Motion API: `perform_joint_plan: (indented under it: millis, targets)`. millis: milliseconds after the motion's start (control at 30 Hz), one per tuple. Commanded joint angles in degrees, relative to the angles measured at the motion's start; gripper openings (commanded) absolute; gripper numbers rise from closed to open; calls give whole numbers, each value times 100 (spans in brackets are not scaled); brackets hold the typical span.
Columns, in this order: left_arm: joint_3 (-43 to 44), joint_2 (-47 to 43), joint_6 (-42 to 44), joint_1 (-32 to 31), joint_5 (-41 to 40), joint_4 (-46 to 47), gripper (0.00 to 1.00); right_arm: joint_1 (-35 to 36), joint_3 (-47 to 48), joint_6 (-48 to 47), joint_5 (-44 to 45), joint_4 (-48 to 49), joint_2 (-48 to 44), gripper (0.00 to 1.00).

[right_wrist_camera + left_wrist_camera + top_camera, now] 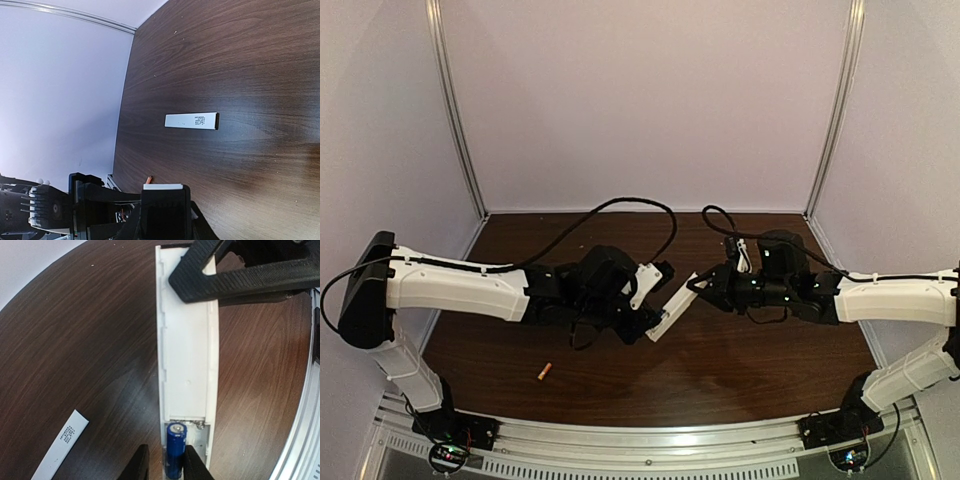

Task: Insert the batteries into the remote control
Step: Place the battery in the battery compartment, then load the battery into the battery compartment.

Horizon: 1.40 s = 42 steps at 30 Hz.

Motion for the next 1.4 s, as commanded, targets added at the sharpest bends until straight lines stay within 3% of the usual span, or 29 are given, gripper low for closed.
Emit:
perform_joint_plan:
  millis: [0,167,433,767,1100,1367]
  targets:
    - [43,111,-87,22,-165,-329,26,57,207,-38,-18,119,-234,0]
    - [28,15,-116,29,24,-305,35,57,229,-152,30,-16,-217,0]
    - [-83,-311,111,31,215,-193,41,58,243,-237,-25,-78,-147,0]
    - [-361,-1282,959,219,1044,8,65,8,556,-615,-439,-567,26,0]
    - [-876,-2073,3283,177,1877,-74,51,-4,1230,-1233,-1408,-1229,295,0]
    - [-889,-2170,4033,91,2004,11,40,4,1515,-1474,-1702,-1594,493,0]
